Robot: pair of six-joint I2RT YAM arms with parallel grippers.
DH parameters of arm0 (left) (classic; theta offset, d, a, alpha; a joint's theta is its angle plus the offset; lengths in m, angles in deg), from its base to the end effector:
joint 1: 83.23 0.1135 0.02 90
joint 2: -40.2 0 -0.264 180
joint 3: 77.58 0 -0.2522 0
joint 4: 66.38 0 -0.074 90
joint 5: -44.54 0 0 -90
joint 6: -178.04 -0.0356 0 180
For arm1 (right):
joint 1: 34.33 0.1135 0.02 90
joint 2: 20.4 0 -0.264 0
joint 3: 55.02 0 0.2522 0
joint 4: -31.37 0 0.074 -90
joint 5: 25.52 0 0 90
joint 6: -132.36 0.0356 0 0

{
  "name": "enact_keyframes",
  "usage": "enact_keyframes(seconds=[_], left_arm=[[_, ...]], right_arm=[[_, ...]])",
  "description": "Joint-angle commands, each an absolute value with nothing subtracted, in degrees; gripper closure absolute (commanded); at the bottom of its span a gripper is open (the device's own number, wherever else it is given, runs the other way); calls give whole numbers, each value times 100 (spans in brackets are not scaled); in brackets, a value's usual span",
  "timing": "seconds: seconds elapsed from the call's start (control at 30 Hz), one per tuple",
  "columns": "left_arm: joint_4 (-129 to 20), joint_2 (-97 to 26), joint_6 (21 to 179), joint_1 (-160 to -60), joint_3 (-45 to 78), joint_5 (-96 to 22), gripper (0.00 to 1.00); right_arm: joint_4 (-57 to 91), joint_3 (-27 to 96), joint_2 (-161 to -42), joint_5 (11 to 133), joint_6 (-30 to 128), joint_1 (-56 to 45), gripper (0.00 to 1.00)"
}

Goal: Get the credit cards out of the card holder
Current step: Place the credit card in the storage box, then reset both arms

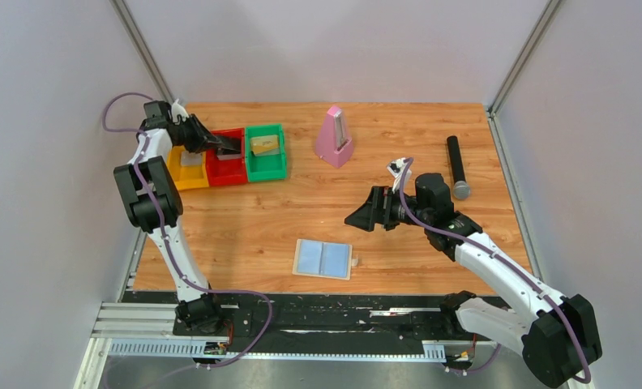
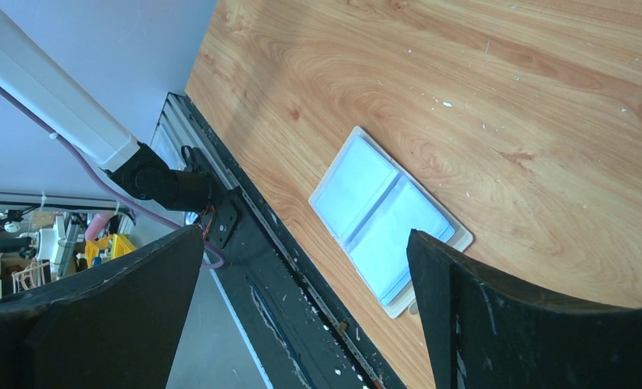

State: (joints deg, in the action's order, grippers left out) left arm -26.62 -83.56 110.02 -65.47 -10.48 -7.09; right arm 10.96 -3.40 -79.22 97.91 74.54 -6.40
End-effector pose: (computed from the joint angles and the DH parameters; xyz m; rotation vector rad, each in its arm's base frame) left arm 0.4630 0.1251 0.2067 -0.5242 2.3122 -0.8491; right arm 0.1900 0.1229 0.2597 -0.3136 2.1812 1.2210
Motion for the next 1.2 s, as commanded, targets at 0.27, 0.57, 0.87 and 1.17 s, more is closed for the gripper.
enact_keyframes(seconds=[0.27,0.57,0.87,1.17], left_arm=[[-2309,-8365,10722,-6574,-1494,-988,65],[-1894,-8406,10600,-6572,-1844,-1125,64],[-1680,-7947,10566,-6743,-1677,-1061,63],[-1673,-6492,10529,-7438,-537,-1262,63]], right_arm=[[1218,-224,-7750,9708,7345,-664,0],[1113,-207,-7658,9638,7382,-657,0],[776,-133,-7647,9192,7395,-657,0],[-446,445,-7539,7668,7489,-659,0]])
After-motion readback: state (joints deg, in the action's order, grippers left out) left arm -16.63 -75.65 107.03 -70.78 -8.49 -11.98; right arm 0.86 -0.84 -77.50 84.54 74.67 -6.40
